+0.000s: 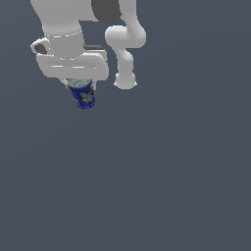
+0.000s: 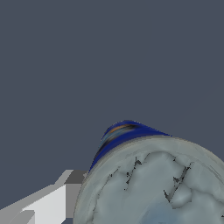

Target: Pick up the object and move it to a goal position.

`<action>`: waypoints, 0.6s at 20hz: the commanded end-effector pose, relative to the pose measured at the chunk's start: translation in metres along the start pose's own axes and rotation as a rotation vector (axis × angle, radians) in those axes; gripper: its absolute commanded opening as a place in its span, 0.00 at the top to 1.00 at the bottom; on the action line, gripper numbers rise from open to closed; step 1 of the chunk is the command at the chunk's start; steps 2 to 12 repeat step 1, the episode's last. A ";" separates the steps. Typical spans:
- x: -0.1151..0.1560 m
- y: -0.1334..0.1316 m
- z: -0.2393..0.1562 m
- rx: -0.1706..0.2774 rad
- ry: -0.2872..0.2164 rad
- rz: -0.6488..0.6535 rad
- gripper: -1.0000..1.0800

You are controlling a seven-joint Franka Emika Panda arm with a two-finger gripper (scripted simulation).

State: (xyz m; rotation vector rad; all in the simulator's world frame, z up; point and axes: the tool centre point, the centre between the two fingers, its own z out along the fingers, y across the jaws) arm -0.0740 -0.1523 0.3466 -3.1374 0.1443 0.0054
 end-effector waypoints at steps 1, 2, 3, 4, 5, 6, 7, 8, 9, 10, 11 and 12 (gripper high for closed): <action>0.001 0.001 -0.004 0.000 0.003 0.000 1.00; 0.001 0.001 -0.004 0.000 0.003 0.000 1.00; 0.001 0.001 -0.004 0.000 0.003 0.000 1.00; 0.001 0.001 -0.004 0.000 0.003 0.000 1.00; 0.001 0.001 -0.004 0.000 0.003 0.000 1.00; 0.001 0.001 -0.004 0.000 0.003 0.000 1.00; 0.001 0.001 -0.004 0.000 0.003 0.000 1.00; 0.001 0.001 -0.004 0.000 0.003 0.000 1.00; 0.001 0.001 -0.004 0.000 0.003 0.000 1.00; 0.001 0.001 -0.004 0.000 0.003 0.000 1.00; 0.001 0.001 -0.004 0.000 0.003 0.000 1.00; 0.001 0.001 -0.004 0.000 0.003 0.000 1.00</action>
